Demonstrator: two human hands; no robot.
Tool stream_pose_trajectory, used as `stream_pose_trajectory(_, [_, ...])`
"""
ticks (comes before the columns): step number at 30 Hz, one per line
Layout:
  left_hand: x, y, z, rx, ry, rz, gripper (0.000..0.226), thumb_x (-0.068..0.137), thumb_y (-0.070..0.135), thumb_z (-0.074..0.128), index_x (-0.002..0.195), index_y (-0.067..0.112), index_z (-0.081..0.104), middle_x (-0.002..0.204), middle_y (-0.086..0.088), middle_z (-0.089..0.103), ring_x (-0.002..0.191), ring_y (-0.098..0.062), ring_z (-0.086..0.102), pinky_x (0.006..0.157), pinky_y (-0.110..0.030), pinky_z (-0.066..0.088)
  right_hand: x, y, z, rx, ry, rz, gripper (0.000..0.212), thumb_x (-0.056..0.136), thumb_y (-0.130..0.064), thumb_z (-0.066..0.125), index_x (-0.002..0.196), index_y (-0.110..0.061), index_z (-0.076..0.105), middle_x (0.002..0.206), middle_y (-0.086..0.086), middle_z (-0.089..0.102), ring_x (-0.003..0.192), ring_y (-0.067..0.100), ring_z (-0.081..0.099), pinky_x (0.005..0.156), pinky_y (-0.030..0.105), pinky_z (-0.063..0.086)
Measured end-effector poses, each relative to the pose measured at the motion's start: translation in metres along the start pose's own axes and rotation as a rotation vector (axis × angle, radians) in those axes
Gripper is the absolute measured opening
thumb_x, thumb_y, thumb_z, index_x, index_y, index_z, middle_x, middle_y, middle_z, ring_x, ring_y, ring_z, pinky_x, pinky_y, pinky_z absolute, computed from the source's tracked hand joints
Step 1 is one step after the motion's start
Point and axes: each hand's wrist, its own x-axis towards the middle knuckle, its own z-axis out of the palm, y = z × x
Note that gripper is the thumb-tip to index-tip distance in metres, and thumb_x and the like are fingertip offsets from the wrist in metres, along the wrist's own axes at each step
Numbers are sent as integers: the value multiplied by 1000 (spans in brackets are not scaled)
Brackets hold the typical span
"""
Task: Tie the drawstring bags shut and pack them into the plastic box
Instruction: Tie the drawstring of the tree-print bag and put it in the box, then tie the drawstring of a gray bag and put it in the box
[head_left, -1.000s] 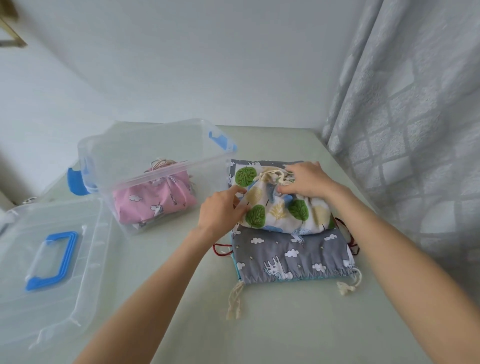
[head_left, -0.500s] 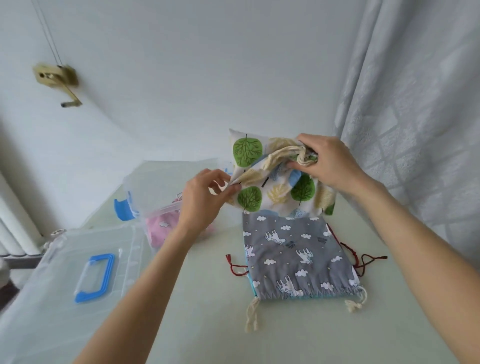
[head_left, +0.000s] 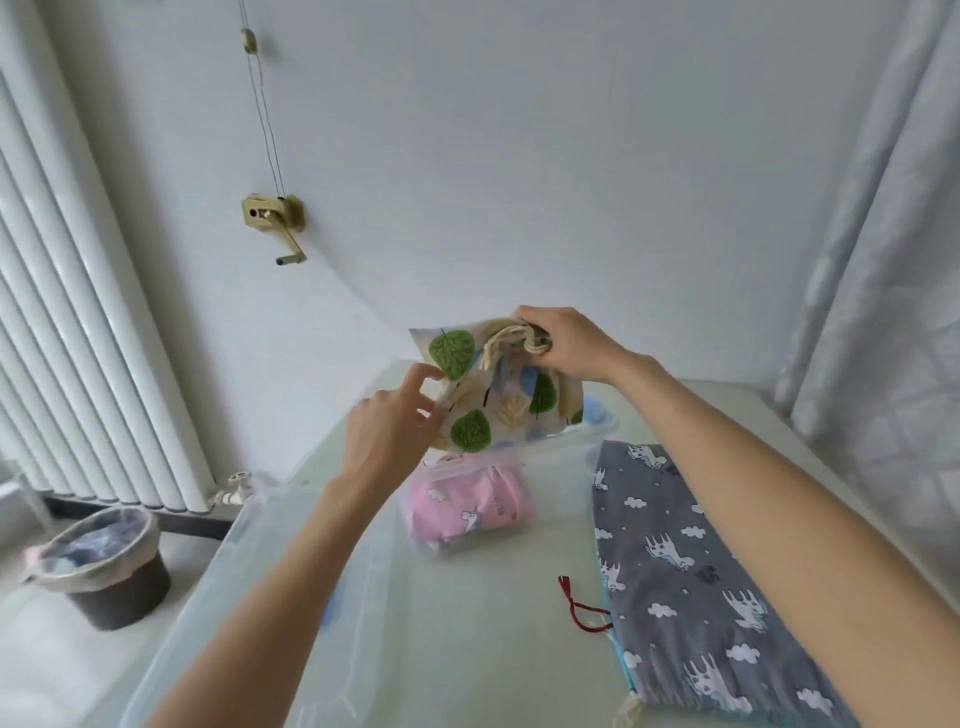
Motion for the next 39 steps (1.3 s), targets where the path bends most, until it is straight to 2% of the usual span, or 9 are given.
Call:
stream_pose_trajectory(5, [2,-12,-4,160,-156,34,21,88,40,53,105,31,62,83,13,73,88,-9,66,97,-29,35,10,6,31,97,-188,135,62,72,-46,75,126,-36,45,116,-2,53,99,14,53,83,28,40])
stream_pose_trajectory(9, [0,-22,-1,224,-160,-24,19,88,34,51,101,31,65,90,11,71,88,-15,65,84,-28,43,13,8,57,35,-299,138,53,75,-45,74,121,-31,53,123,-3,54,104,13,53,89,31,44])
stream_pose_trajectory(13, [-12,-17,4,6,18,-54,15,90,34,53,98,32,65,82,15,67,76,-7,62,59,-21,41,-2,-3,54,30,-147,103,31,84,-35,67,113,-26,60,112,-6,61,101,9,55,93,36,47])
stream_pose_trajectory(19, [-30,19,25,-364,281,53,19,86,35,47,91,28,65,73,11,68,68,-9,62,61,-35,51,-73,-30,29,-42,176,83,15,90,-25,58,102,-23,66,83,-17,65,82,10,64,78,36,52])
stream_pose_trajectory(24, [-61,69,52,-489,1,213,21,86,35,48,94,26,65,77,14,68,69,-2,62,65,-26,52,-169,-37,21,-108,231,159,13,88,-24,60,99,-22,67,87,-11,70,83,12,65,75,37,52])
stream_pose_trajectory(27, [-92,91,80,-385,-349,291,22,84,41,58,101,29,64,83,18,64,77,-3,61,75,-31,53,-235,-33,20,-103,114,278,13,89,-22,61,100,-22,68,94,-10,69,89,11,61,81,32,48])
stream_pose_trajectory(31, [-138,104,112,-281,-582,315,41,72,54,71,101,27,59,89,12,56,76,-11,51,73,-31,48,-321,-16,32,-143,-3,455,19,85,-27,66,104,-24,67,104,-6,65,100,17,54,81,23,35])
stream_pose_trajectory(35, [-162,98,121,-267,-659,242,46,67,39,80,105,21,59,92,7,58,72,-11,51,68,-22,38,-375,-5,38,-191,95,639,37,80,-18,71,115,-22,62,122,2,52,114,23,48,96,34,38])
stream_pose_trajectory(39, [-164,88,116,-350,-646,119,32,69,20,81,96,16,63,79,10,64,61,0,57,65,-15,43,-396,-3,40,-175,209,811,41,77,-6,69,116,-17,60,116,5,55,107,25,54,86,33,44])
